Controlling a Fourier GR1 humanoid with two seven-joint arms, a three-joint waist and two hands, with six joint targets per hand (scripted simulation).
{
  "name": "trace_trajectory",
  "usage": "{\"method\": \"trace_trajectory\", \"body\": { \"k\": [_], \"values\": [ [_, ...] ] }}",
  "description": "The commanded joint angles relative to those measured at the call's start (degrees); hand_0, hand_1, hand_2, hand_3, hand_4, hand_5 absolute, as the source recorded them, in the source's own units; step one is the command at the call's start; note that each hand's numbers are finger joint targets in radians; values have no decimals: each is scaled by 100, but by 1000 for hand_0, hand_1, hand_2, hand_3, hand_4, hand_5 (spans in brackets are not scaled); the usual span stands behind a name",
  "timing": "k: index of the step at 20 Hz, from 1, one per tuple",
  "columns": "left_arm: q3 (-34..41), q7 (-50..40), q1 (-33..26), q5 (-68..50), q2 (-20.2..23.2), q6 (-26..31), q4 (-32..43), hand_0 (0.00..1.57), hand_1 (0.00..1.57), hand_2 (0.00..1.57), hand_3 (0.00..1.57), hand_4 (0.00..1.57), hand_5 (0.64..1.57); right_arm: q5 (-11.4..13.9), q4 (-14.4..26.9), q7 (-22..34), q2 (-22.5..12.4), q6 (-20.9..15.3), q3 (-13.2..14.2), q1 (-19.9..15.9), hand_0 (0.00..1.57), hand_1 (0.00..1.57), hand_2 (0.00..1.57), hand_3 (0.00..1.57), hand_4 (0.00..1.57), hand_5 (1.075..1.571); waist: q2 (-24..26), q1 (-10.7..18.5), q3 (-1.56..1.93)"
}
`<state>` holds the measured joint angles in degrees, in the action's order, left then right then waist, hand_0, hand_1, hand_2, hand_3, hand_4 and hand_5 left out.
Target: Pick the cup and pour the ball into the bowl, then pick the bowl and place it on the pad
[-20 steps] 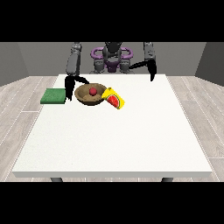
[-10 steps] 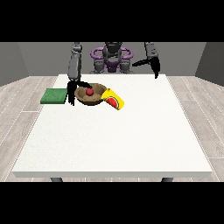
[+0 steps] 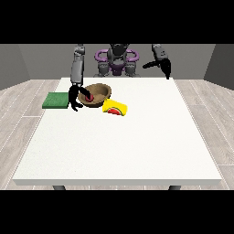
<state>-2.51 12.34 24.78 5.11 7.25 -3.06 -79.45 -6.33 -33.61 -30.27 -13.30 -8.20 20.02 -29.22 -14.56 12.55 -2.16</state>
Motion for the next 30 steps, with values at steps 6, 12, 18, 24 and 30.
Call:
{"method": "trace_trajectory", "body": {
  "k": [6, 12, 18, 24, 30],
  "values": [
    [3, -32, 114, -8, -140, -17, 369, 0, 0, 0, 0, 898, 1466, 1178, 325, 1729, -312, -1633, -742, 7, 1571, 1571, 1571, 1256, 898, 1566, 312, 91, 190],
    [528, 451, -867, -309, 112, 176, 1308, 0, 0, 0, 0, 989, 1419, 1534, 7, 3659, -315, -1316, -1362, -368, 1571, 1571, 1571, 966, 821, 1564, 1699, -649, 197],
    [949, 85, -830, -476, 410, 187, 1416, 0, 0, 0, 0, 1003, 1407, 1514, -539, 4453, -325, -914, -1494, -530, 1571, 1571, 1571, 744, 808, 1567, 2019, -1169, 213],
    [1041, 543, -1032, -489, 426, 302, 1539, 0, 0, 0, 0, 1024, 1431, 1256, -1114, 4388, -624, -655, -1184, -250, 1571, 1571, 1571, 750, 787, 1570, 1661, -1190, 215],
    [1219, 301, -481, -868, 777, 754, 929, 0, 0, 0, 0, 1254, 1503, 1063, -516, 3360, -1626, -178, -572, -74, 1571, 1571, 1571, 217, 878, 1570, 941, -759, 221]
  ]
}}
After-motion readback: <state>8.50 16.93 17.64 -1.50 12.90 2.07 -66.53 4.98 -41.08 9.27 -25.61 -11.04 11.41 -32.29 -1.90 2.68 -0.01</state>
